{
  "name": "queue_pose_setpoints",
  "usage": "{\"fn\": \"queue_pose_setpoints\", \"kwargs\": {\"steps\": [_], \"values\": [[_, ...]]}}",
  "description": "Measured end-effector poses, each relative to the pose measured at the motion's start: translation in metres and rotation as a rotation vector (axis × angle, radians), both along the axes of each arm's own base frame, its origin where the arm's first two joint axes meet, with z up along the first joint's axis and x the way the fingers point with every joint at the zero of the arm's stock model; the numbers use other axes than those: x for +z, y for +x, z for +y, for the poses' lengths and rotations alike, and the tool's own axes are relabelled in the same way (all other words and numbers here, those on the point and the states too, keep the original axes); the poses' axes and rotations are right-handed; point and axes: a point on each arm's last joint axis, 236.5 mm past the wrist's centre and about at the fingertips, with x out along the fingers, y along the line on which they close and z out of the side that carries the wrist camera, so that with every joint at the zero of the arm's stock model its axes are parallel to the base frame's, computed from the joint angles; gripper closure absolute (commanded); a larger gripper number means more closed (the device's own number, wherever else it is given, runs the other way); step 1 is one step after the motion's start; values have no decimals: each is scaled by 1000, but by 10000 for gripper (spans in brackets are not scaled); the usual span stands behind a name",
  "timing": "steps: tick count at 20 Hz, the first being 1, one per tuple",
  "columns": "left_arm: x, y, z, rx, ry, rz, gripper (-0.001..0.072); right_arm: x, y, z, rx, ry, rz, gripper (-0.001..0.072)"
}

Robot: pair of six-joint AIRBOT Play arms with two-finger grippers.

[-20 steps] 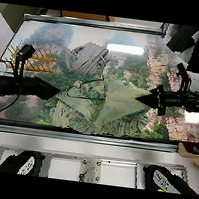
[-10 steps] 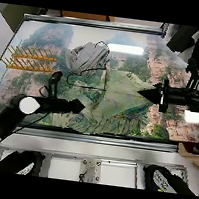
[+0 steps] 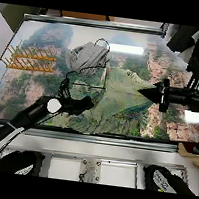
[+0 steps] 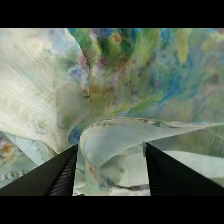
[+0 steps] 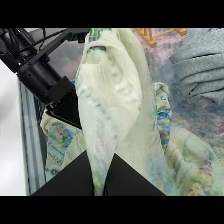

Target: Fold the clothes and pants, and hang the long-sleeved shirts on hangers.

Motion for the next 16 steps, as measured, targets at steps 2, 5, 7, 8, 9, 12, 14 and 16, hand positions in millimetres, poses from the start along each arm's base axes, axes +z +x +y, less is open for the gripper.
{"fn": "queue_pose_setpoints", "kwargs": {"steps": [2, 5, 7, 8, 9, 12, 14, 16], "values": [[-6, -3, -6, 13, -13, 33, 289, 0, 0, 0, 0, 0, 0, 709], [-14, -14, -19, -4, -17, 65, 290, 0, 0, 0, -1, 0, 0, 710], [-21, -21, -26, -21, -12, 85, 544, 0, 0, 0, -2, 0, -1, 710], [-23, -24, -29, -25, -11, 94, 690, 0, 1, 0, -3, 0, -1, 710], [-25, -26, -31, -30, -9, 97, 692, 0, 1, 0, -3, 0, -1, 710], [-21, -24, -30, -23, -16, 90, 692, 1, 0, 0, -3, -2, -4, 711], [-9, -15, -17, -6, -15, 58, 692, 4, -1, -1, -13, 1, 1, 712], [5, -4, 7, 22, 0, 26, 692, 9, -3, -4, -32, 4, 11, 712]]}}
